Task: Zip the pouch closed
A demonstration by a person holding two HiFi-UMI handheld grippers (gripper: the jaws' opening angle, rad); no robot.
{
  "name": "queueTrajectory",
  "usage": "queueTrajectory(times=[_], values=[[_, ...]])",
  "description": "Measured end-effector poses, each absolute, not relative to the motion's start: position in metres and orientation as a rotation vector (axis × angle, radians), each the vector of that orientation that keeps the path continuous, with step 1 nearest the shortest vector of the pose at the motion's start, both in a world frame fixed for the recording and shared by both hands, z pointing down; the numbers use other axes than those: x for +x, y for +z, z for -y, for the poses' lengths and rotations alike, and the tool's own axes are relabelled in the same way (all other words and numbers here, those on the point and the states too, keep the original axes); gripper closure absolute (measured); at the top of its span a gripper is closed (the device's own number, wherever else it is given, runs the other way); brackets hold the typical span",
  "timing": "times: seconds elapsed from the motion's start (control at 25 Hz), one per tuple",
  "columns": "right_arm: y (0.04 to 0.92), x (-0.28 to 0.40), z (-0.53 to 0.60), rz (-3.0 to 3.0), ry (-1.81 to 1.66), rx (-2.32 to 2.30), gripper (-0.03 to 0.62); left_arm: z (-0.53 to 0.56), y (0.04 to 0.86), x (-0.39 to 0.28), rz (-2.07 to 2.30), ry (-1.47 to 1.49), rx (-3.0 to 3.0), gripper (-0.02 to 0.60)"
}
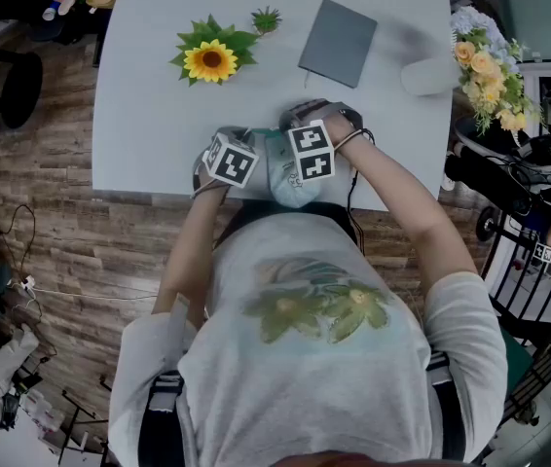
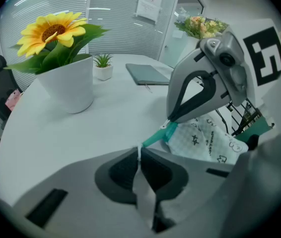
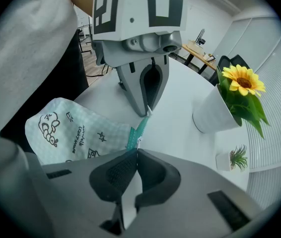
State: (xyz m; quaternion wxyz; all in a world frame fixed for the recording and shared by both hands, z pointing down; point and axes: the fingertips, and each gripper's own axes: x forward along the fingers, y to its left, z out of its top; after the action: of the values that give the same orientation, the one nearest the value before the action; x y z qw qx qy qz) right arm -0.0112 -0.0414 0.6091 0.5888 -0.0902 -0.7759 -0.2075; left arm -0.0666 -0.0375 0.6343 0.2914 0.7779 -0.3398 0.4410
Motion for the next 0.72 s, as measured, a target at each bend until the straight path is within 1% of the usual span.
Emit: queueTrajectory(times=[0.32, 0.48, 0.56, 0.72], values=[[0.610, -0.007, 0.041, 1.811, -0.448, -0.202, 0.577, 0.037, 0.634, -0.066, 0.902, 1.174, 2.076, 0.558], [0.619, 0.016, 0.050, 1.714, -0.470, -0.199, 0.579, 0.038, 0.634, -0.067, 0.905, 1.154, 2.070, 0.558], [0.619, 0.031, 0.055, 1.727, -0.419, -0.160, 0.579, 0.038, 0.633, -0.067, 0.907, 1.150, 2.072, 0.558], [0.610, 0.034, 0.062, 1.822, -0.371, -0.055, 0.577, 0.038, 0.635, -0.068, 0.907, 1.161, 2.074, 0.558]])
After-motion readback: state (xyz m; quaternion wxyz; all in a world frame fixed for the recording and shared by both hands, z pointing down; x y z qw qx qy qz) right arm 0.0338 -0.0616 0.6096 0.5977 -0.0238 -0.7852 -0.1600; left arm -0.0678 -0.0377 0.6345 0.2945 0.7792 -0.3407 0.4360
